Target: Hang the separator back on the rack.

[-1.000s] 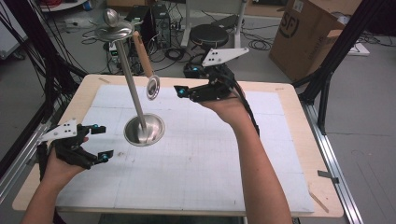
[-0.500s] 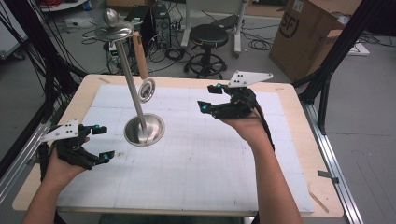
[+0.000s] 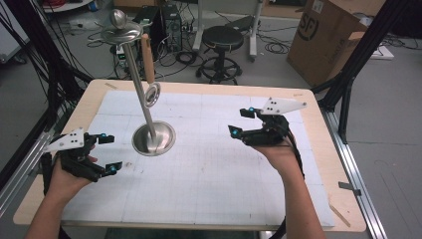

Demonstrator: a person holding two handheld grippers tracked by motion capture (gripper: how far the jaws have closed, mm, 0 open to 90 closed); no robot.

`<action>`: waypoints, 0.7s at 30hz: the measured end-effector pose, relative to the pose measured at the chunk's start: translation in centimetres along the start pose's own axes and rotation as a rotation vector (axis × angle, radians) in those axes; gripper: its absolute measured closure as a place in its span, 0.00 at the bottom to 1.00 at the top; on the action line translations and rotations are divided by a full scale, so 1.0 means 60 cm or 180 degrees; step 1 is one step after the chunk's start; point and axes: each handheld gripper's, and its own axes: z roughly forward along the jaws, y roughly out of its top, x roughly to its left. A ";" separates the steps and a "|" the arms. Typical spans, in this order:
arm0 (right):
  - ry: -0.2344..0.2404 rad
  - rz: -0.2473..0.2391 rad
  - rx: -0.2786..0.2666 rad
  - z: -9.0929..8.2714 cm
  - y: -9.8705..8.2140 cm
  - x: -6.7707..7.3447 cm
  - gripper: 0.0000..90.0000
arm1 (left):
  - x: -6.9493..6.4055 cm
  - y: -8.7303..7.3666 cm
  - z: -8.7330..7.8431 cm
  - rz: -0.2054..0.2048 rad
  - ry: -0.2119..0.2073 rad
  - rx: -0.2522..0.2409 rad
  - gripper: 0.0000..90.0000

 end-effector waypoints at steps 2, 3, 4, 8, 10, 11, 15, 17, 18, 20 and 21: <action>-0.0007 0.0002 -0.0009 -0.004 -0.013 0.000 0.32 | 0.000 0.000 0.001 0.0009 0.0023 0.0004 0.02; -0.0016 0.0014 0.0006 -0.007 -0.021 0.002 0.32 | 0.000 -0.001 0.001 0.0015 0.0022 0.0003 0.02; -0.0026 0.0014 0.0008 -0.009 -0.025 0.003 0.32 | 0.000 -0.001 0.001 0.0002 0.0007 -0.0007 0.02; -0.0057 0.0002 0.0053 -0.016 -0.050 0.006 0.31 | 0.000 -0.001 0.000 0.0003 0.0008 -0.0059 0.02; -0.0056 0.0021 0.0071 -0.018 -0.060 0.006 0.30 | 0.001 -0.001 0.000 -0.0005 0.0010 -0.0101 0.02; -0.0057 0.0026 0.0081 -0.019 -0.064 0.007 0.30 | 0.001 -0.001 -0.001 -0.0023 -0.0011 -0.0124 0.02; -0.0080 0.0021 0.0076 -0.022 -0.093 0.016 0.29 | 0.000 -0.002 -0.002 -0.0053 -0.0029 -0.0174 0.02; -0.0066 0.0060 0.0152 -0.020 -0.102 0.014 0.29 | 0.001 -0.003 -0.001 -0.0054 -0.0028 -0.0176 0.02; -0.0109 0.0052 0.0196 -0.022 -0.106 0.012 0.29 | 0.001 -0.003 0.000 -0.0053 -0.0017 -0.0161 0.02; -0.0095 0.0094 0.0115 -0.026 -0.111 0.011 0.29 | 0.002 -0.004 0.001 -0.0045 0.0007 -0.0139 0.02; -0.0078 0.0109 0.0097 -0.028 -0.114 0.009 0.29 | 0.002 -0.004 0.001 -0.0044 0.0013 -0.0140 0.02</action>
